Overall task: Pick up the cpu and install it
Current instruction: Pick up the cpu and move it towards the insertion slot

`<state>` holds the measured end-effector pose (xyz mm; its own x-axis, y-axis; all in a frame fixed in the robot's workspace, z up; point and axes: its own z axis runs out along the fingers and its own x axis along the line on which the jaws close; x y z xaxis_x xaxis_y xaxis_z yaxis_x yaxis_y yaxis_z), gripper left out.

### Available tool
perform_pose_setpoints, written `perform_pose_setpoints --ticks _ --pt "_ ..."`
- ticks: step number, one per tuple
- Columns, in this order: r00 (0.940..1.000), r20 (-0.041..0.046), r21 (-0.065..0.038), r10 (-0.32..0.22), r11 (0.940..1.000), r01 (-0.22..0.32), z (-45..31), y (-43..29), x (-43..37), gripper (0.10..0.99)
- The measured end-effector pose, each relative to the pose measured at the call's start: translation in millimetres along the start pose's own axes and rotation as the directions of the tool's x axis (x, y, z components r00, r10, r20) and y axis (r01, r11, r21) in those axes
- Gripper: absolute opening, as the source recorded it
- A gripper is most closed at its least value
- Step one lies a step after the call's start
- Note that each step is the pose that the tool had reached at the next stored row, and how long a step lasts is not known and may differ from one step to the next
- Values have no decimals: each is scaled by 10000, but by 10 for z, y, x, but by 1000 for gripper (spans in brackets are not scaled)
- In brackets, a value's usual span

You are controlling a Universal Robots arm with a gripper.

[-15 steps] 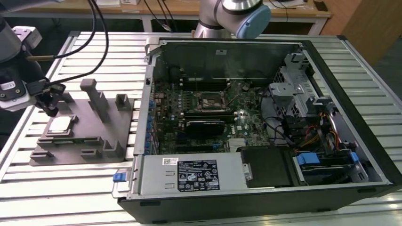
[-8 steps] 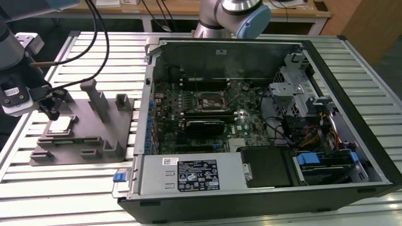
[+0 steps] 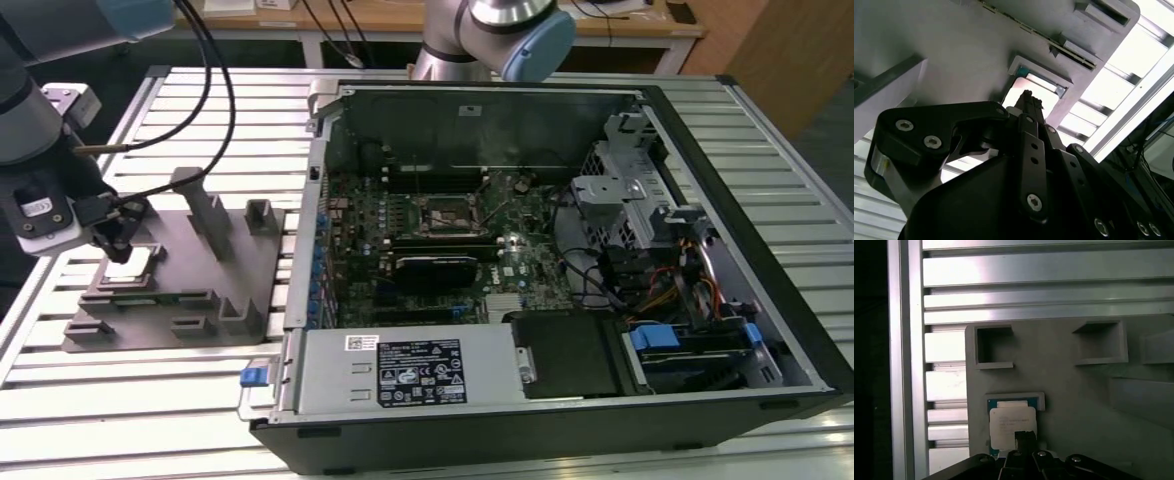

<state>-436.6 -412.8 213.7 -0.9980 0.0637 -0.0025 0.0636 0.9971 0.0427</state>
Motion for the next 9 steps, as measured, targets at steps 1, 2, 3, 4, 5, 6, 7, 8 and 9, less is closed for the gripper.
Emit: perform_pose_setpoints --ticks 1,2,3,4,5,6,7,8,9 --pt "10000 -1 1 0 10000 0 11 -1 4 106" --pt "10000 -1 1 1 10000 -1 21 -1 9 106" --pt "10000 -1 0 0 10000 0 31 -2 16 106" --pt "10000 0 0 0 10000 0 43 -3 22 106" --pt "10000 1 -1 0 10000 0 56 -4 29 106" --pt "10000 2 -1 -1 10000 1 68 -4 35 106" --pt "10000 0 0 -1 10000 1 78 -3 41 106" --pt "10000 1 0 -1 10000 1 88 0 48 106" --pt "10000 1 -1 -2 10000 2 98 5 54 106"
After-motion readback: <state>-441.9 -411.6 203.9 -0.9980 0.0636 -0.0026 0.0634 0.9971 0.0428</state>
